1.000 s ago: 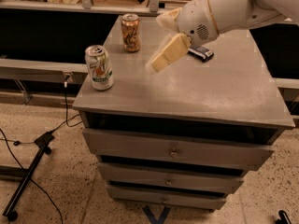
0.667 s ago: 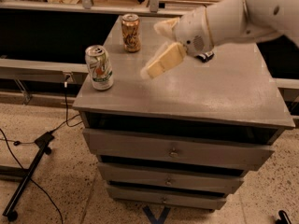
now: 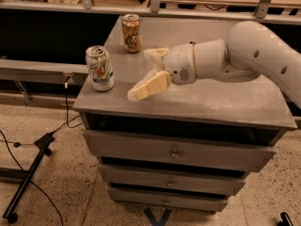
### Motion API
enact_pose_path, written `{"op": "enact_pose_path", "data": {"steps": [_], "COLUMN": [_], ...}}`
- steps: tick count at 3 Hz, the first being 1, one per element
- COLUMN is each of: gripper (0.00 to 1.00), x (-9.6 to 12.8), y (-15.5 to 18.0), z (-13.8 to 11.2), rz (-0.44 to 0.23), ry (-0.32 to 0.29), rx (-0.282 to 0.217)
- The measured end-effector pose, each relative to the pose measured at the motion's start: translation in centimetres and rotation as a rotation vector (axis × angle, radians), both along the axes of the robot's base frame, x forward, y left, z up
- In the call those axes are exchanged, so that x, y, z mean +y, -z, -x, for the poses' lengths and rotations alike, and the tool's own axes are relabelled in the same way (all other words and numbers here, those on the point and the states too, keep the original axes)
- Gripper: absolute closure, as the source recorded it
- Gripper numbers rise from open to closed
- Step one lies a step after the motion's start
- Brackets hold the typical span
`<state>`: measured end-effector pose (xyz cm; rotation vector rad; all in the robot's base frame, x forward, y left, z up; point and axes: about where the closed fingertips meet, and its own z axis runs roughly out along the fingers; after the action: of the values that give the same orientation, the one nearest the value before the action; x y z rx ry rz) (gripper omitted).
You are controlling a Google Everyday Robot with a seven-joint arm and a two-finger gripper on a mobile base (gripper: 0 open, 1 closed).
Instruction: Pick 7up can
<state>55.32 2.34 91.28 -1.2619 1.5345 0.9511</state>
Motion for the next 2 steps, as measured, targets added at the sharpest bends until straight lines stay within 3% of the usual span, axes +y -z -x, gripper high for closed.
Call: {"op": "enact_pose_path", "data": {"steps": [1,2], "gripper": [0.0,0.0], "x": [0.32,0.96], "y": [0.27,-0.08], "z": [0.11,-0.19], "rz": [-0.008,-0.082], "ry": [-0.008,0.003], "rx": [0.002,-0.062]}}
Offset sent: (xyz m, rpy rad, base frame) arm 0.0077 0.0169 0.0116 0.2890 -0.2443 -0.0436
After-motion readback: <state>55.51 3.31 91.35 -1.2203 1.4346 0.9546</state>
